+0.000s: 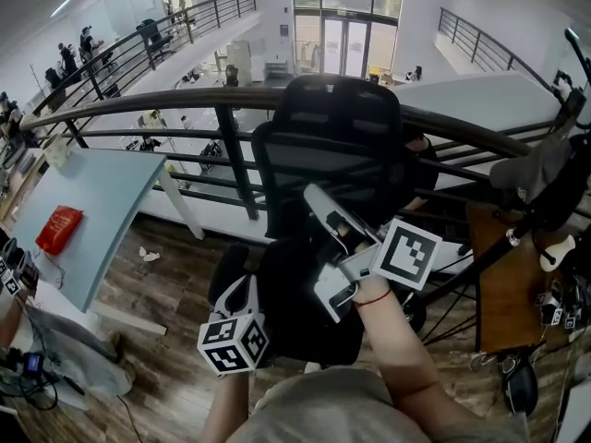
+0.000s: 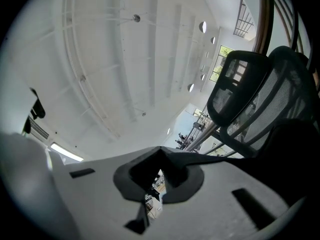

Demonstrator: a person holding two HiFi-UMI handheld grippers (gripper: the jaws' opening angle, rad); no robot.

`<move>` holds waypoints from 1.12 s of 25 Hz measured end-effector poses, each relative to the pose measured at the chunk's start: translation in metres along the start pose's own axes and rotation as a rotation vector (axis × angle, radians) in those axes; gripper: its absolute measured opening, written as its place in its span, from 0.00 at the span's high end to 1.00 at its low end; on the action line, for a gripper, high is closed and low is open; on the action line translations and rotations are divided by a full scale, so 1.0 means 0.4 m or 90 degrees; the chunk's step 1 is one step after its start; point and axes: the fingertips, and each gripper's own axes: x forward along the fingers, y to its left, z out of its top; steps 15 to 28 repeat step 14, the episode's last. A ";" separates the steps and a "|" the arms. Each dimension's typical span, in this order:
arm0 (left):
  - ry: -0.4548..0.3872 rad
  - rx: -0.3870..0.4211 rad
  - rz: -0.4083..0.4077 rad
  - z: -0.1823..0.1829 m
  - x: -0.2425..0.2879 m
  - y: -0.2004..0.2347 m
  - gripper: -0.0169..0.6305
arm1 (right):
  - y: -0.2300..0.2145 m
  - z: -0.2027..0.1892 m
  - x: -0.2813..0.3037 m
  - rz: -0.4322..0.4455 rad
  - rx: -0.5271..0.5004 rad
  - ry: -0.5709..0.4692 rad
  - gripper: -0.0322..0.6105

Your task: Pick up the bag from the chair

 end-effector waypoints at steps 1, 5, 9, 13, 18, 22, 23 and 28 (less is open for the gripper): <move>0.000 -0.001 -0.001 0.000 0.000 0.000 0.97 | 0.001 -0.001 0.000 -0.001 0.000 0.000 0.95; 0.001 -0.003 -0.002 -0.007 -0.002 0.003 0.97 | 0.009 -0.007 -0.002 0.004 -0.010 0.002 0.95; -0.001 -0.005 -0.003 -0.004 -0.003 0.005 0.97 | 0.013 -0.007 0.001 0.004 -0.012 0.002 0.95; -0.004 -0.010 -0.001 -0.002 0.000 0.001 0.97 | 0.010 -0.001 0.000 0.003 -0.017 0.001 0.95; -0.005 -0.013 -0.001 -0.003 0.000 0.000 0.97 | 0.008 0.000 -0.001 0.002 -0.018 0.001 0.95; -0.005 -0.013 -0.001 -0.003 0.000 0.000 0.97 | 0.008 0.000 -0.001 0.002 -0.018 0.001 0.95; -0.005 -0.013 -0.001 -0.003 0.000 0.000 0.97 | 0.008 0.000 -0.001 0.002 -0.018 0.001 0.95; -0.005 -0.013 -0.001 -0.003 0.000 0.000 0.97 | 0.008 0.000 -0.001 0.002 -0.018 0.001 0.95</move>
